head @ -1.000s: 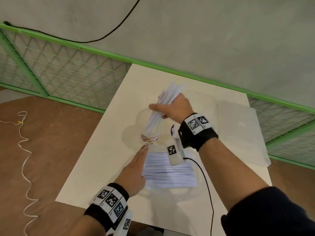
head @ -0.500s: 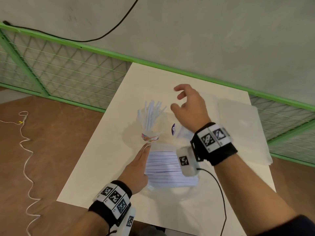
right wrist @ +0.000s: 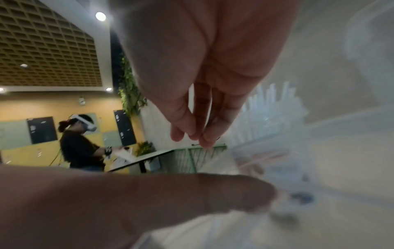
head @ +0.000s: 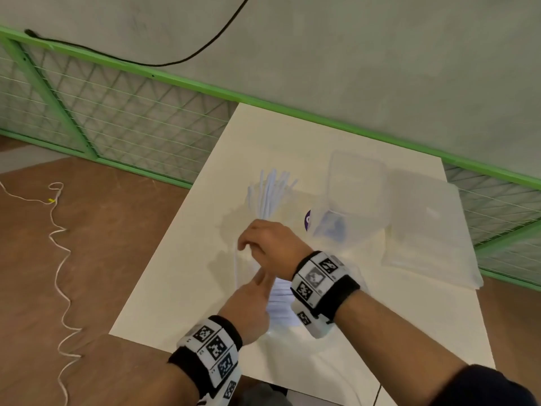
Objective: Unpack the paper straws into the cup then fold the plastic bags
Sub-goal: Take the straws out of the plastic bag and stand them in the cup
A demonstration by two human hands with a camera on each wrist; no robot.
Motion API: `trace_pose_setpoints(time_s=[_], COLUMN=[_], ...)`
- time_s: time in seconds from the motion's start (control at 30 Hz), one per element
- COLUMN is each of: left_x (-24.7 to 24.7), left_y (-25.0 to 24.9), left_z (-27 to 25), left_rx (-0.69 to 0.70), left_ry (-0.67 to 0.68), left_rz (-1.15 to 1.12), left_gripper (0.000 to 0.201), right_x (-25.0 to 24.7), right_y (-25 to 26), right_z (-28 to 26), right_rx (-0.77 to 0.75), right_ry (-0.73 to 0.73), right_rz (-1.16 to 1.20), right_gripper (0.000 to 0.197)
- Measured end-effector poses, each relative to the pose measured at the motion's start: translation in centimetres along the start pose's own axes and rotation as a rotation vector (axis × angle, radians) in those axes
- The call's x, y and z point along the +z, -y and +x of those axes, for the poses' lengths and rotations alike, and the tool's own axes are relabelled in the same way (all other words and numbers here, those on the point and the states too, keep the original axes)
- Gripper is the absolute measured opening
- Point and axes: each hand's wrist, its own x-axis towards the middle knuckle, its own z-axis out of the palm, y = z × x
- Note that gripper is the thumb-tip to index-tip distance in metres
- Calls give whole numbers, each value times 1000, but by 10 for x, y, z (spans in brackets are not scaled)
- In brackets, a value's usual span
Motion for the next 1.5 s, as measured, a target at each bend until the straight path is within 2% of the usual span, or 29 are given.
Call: trace_pose_setpoints(time_s=[0.1,0.17,0.27,0.4,0.57,0.67,0.77,0.83,0.87,0.97,1.03,1.1,1.13,1.2,1.33,1.37,1.43,1.5], left_x=[7,8,9,10,10,9,2,-3,-5,-9,-11,-14,-15,-17,-22,-24,-25,-23], left_y=[0,3,14,22,25,25,21,19,19,20,23,24,25,25,20,18,16,16], left_z=[-4,-6,-7,-8,-8,-7,-6,-7,-7,-5,-2,2,3,6,9,9,9,10], left_rx=[-29,-69,-135,-97,-80,-74,-98,-111,-96,15,30,31,37,36,25,31,28,26], left_ry=[28,51,90,96,78,66,55,56,45,-4,-23,-48,-65,-78,-58,-62,-65,-63], left_rz=[28,69,64,26,-16,-64,-153,-218,-237,-245,-255,-240,-226,-196,-212,-212,-216,-231], left_gripper=[67,53,55,70,74,78,81,87,91,99,100,100,101,102,103,103,103,105], right_x=[21,36,56,75,79,67,37,3,-18,-89,-128,-146,-145,-129,-79,-72,-64,-44], right_y=[7,7,1,-9,-12,-2,20,37,43,45,36,20,11,-6,-37,-43,-44,-30], right_z=[30,45,57,65,74,75,70,59,53,26,6,-7,-9,-6,-3,-8,-26,-50], right_rx=[97,169,201,233,274,238,87,2,-27,-68,-46,4,44,132,253,279,257,96], right_ry=[254,347,379,385,351,246,42,-186,-316,-713,-947,-1076,-1082,-981,-588,-574,-704,-804], right_rz=[-159,-239,-302,-305,-241,-76,127,294,364,353,304,253,214,127,-18,-53,-57,-24], right_gripper=[32,33,29,22,14,15,40,58,61,54,52,50,49,49,62,63,53,40])
